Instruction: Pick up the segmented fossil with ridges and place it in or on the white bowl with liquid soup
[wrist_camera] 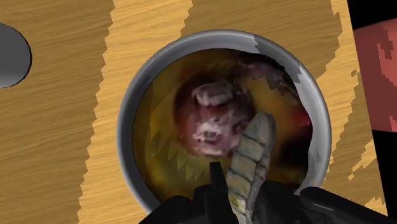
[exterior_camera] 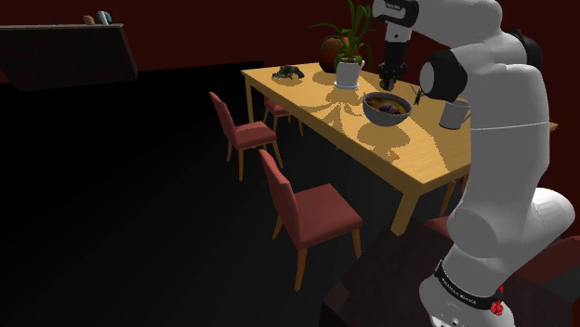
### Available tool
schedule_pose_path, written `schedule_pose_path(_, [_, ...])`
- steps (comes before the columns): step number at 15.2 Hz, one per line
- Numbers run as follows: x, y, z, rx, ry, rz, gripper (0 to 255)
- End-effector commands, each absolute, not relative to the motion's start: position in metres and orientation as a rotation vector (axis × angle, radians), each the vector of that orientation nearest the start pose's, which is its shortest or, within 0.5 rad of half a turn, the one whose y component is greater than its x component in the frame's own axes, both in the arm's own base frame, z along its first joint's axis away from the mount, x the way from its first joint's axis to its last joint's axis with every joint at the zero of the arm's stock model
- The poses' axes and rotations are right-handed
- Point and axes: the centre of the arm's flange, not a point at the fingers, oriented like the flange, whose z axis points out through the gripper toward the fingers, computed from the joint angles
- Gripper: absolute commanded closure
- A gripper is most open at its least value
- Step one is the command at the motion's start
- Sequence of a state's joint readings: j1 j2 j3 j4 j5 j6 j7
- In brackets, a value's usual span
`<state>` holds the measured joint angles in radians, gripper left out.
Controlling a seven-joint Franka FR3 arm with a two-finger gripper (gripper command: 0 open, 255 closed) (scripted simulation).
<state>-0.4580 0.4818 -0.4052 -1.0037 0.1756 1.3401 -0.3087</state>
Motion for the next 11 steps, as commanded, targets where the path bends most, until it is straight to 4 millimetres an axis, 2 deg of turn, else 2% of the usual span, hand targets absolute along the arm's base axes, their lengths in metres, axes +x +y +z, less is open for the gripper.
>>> schedule_pose_path(1, [0.5, -0.435, 0.577, -2.993, 0.752, 0.156, 255])
schedule_pose_path(7, [0.5, -0.435, 0.545, -2.993, 0.752, 0.156, 255])
schedule_pose_path(11, [0.5, -0.435, 0.545, -2.993, 0.752, 0.156, 255])
